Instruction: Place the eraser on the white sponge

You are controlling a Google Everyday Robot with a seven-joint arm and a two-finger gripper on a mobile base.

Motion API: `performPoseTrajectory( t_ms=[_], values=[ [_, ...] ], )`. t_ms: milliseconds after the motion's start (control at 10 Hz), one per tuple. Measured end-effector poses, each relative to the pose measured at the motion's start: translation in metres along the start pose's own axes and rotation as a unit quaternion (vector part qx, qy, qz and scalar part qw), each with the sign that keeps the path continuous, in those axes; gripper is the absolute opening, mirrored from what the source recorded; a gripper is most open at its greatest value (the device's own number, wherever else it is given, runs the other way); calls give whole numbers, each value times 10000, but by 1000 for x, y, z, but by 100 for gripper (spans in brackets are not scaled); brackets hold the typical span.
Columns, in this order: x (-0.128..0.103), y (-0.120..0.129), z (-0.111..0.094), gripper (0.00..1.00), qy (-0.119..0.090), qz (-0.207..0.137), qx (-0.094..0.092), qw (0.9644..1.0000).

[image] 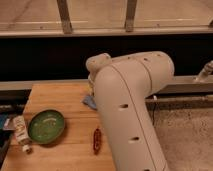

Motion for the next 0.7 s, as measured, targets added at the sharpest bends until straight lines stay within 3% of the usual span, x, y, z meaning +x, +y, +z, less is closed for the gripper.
performPoseTrajectory(
  t_ms=[300,700],
  values=[
    [2,-3,5,39,43,34,-130,9999],
    [8,19,-5,78,-5,-221,-181,9996]
  ],
)
